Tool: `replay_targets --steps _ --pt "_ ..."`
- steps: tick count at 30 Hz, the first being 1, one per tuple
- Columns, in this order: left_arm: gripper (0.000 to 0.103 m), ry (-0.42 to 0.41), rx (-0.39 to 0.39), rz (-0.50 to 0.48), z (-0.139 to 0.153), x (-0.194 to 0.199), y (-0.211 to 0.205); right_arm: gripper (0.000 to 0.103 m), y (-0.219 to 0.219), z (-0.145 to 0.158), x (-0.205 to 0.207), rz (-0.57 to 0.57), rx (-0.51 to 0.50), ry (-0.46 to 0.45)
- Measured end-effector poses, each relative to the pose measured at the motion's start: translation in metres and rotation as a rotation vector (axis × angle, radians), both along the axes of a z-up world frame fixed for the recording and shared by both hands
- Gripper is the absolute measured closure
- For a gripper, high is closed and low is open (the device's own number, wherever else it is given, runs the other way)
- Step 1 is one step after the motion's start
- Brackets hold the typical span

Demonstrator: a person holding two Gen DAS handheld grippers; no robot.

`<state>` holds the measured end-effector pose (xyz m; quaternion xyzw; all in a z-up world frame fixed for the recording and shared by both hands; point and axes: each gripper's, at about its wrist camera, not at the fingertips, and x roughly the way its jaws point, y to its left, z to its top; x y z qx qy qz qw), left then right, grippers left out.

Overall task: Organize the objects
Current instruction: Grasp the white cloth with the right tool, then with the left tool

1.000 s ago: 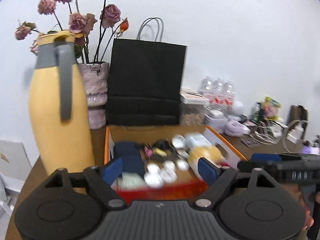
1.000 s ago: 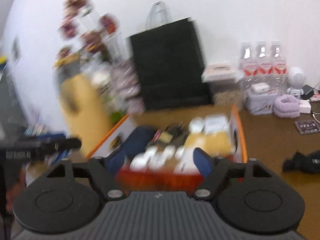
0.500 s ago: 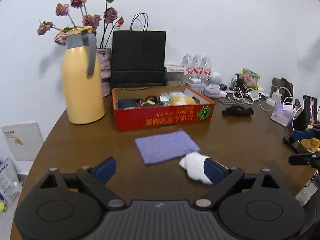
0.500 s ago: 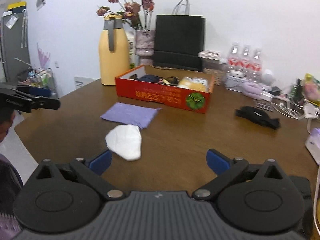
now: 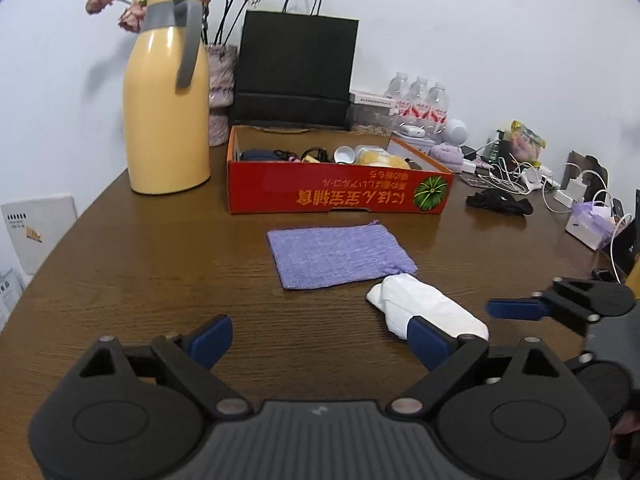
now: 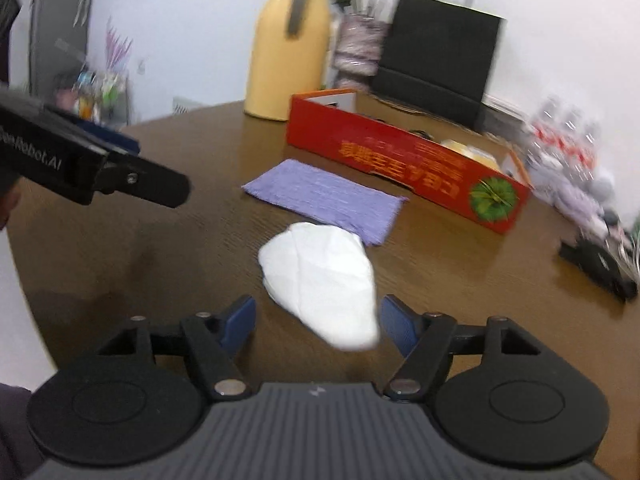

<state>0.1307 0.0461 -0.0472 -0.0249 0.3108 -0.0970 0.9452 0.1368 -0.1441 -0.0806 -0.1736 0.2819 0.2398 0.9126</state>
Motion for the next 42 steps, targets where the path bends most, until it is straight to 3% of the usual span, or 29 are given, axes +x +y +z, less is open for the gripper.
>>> replay_targets --steps 2,3,6,8,11,14,17,18,20,24,27,29,31,33,34,37,42 --pt "0.009 0.009 -0.010 0.003 -0.004 0.004 0.003 0.044 0.009 -0.004 0.008 0.019 -0.006 0.005" --pt "0.009 0.011 -0.010 0.009 -0.005 0.007 0.005 0.062 0.010 -0.004 0.012 0.014 0.018 0.016" --pt "0.009 0.015 -0.011 0.022 -0.006 0.012 0.009 0.087 0.007 0.005 0.021 -0.005 0.098 0.057" --pt "0.009 0.014 -0.013 0.028 -0.005 0.014 0.011 0.090 -0.005 0.022 0.020 0.004 0.212 0.094" --pt "0.009 0.003 -0.015 0.022 -0.002 0.016 0.011 0.092 -0.037 0.051 0.016 0.091 0.474 0.168" --pt "0.009 0.010 -0.025 0.000 -0.004 0.023 0.004 0.090 -0.065 0.056 0.026 0.116 0.545 0.231" --pt "0.009 0.030 -0.028 -0.028 -0.009 0.030 -0.010 0.084 -0.081 0.028 0.052 -0.011 0.478 0.316" --pt "0.009 0.033 -0.027 -0.045 -0.010 0.032 -0.015 0.070 -0.086 0.020 0.057 -0.079 0.458 0.303" --pt "0.009 0.041 -0.021 -0.065 -0.013 0.034 -0.026 0.052 -0.089 0.014 0.057 -0.182 0.402 0.257" --pt "0.009 0.061 -0.021 -0.098 -0.018 0.044 -0.043 0.048 -0.096 0.014 0.050 -0.265 0.384 0.157" --pt "0.011 0.059 -0.015 -0.137 -0.021 0.054 -0.058 0.042 -0.087 0.017 0.038 -0.295 0.290 0.101" --pt "0.019 0.039 -0.012 -0.186 -0.024 0.065 -0.068 0.034 -0.081 0.017 0.030 -0.250 0.266 0.093" --pt "0.041 0.027 0.003 -0.217 -0.028 0.081 -0.078 0.034 -0.071 0.016 0.018 -0.196 0.218 0.084" --pt "0.047 0.031 0.004 -0.264 -0.033 0.097 -0.089 0.033 -0.063 0.012 0.015 -0.167 0.163 0.079" --pt "0.063 0.043 0.009 -0.281 -0.037 0.103 -0.093 0.033 -0.059 0.009 0.014 -0.160 0.156 0.087" --pt "0.094 0.050 0.053 -0.319 -0.041 0.102 -0.104 0.035 -0.052 0.000 0.015 -0.179 0.130 0.104" --pt "0.095 0.021 0.091 -0.252 -0.043 0.072 -0.100 0.036 -0.068 0.002 0.019 -0.327 0.097 0.048"
